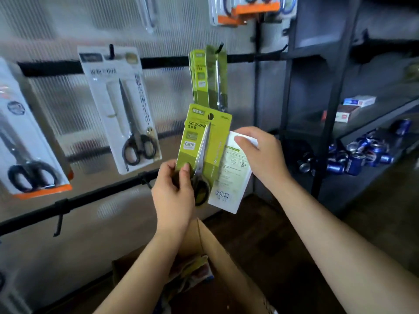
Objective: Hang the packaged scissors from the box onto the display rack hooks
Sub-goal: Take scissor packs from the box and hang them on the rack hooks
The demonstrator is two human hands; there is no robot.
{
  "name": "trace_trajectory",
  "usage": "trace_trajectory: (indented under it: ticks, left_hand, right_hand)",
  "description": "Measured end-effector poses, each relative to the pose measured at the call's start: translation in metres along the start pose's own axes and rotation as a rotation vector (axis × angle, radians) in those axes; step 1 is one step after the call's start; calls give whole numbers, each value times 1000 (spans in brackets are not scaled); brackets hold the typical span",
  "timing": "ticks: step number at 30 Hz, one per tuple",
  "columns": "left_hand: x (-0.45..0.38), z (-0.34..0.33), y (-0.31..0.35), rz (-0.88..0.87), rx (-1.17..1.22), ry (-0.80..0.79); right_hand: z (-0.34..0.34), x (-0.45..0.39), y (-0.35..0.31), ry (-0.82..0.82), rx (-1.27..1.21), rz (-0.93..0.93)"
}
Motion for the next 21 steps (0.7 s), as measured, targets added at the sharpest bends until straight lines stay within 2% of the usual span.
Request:
trace_trajectory:
  ticks: [7,12,16,21]
  left_hand:
    - [-19,-10,26,42,95,85]
    - [-41,-10,38,117,162,192]
    - [-38,-7,36,193,200,333]
    - [-41,-7,33,203,204,364]
  right_hand:
    - [-1,-45,-32,44,-95,60]
    - [-15,-85,-57,14,-94,165]
    - [-24,-114,-67,58,-185,113]
    - [-36,-147,-77,54,-176,47]
Point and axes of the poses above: each hand's wrist, its own x-axis away from the middle knuckle, its own z-axis out of the back of the hand, y = z × x, the point moved 4 cm from there along -x, towards the middle knuckle, and after that the axes turned 13 degrees about y, right-handed, at the moved point
